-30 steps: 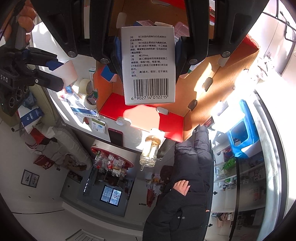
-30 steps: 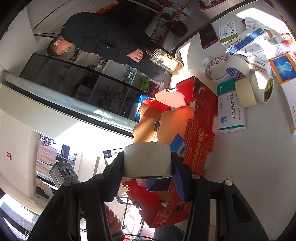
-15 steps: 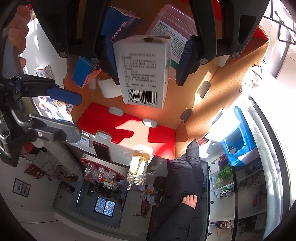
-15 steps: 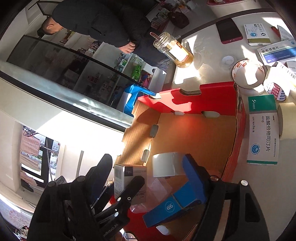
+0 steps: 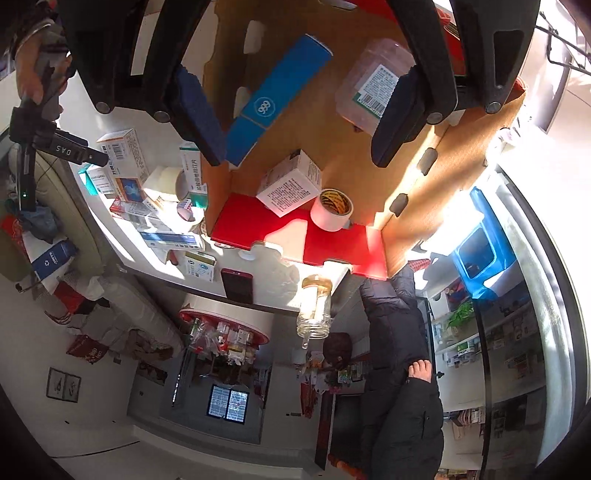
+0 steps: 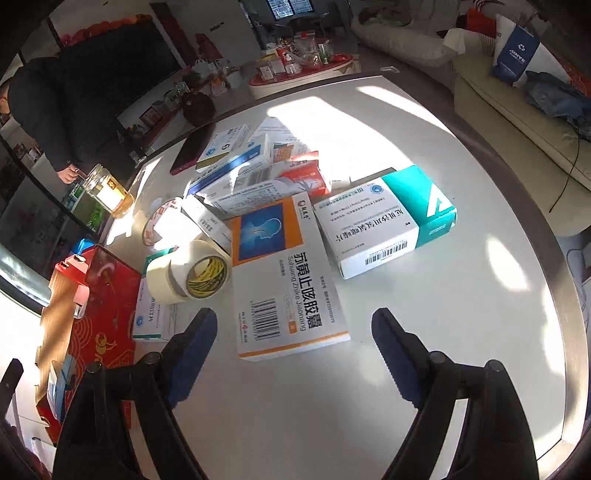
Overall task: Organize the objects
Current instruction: 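Grasp the orange-and-white Suhuang capsule box with the right gripper while the left moves to the tape rolls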
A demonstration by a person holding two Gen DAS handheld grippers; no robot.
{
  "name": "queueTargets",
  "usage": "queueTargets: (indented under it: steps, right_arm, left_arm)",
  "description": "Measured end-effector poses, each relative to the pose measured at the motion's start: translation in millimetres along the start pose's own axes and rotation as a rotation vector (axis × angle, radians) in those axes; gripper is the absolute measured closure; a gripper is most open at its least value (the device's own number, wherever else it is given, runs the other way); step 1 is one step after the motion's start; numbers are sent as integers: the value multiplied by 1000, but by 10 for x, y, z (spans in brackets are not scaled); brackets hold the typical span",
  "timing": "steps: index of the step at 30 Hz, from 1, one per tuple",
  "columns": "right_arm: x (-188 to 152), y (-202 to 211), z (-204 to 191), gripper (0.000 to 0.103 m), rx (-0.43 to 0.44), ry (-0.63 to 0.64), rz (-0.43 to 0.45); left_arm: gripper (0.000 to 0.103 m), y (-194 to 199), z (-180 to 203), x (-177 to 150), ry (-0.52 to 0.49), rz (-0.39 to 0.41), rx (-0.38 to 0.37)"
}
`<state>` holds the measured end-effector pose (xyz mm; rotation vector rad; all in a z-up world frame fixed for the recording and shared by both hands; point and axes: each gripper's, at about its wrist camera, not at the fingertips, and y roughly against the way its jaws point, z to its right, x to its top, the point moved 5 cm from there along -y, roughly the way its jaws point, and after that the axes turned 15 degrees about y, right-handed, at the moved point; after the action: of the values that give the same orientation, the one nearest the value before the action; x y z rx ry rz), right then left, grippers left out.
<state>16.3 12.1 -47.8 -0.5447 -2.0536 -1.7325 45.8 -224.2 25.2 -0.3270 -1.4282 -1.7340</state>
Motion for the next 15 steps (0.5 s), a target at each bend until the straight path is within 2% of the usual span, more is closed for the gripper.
queueTargets:
  steps: [4,6,9,10,11,14,15]
  right_arm:
    - [17,-292,-74,18,14,50,-48]
    - [30,-422,-183,18,12,84,-77]
    - [59,-514,-286,17,-52,157,-87]
    - [57,-525,-301,23,-76,185,-85]
    - [45,-514,-305,23,-87,204,-77]
    - [-79,-385,-195,24,-19,169,-57]
    - [-134,-311,-130,24,31,133,-47]
  left_arm:
    - [16,-28,466,4,-38,-49,-92]
    - [16,-68,693,-7,-77,-65,-105]
    - [15,-160,1025,-45,-143,-84,-105]
    - [15,-196,1119,-56,-165,-90,-102]
    - [15,-247,1223,-63,-193,-96,-98]
    - [15,-460,1544,-110,-312,-105,-63]
    - [15,-553,1656,-143,-359,-104,-52]
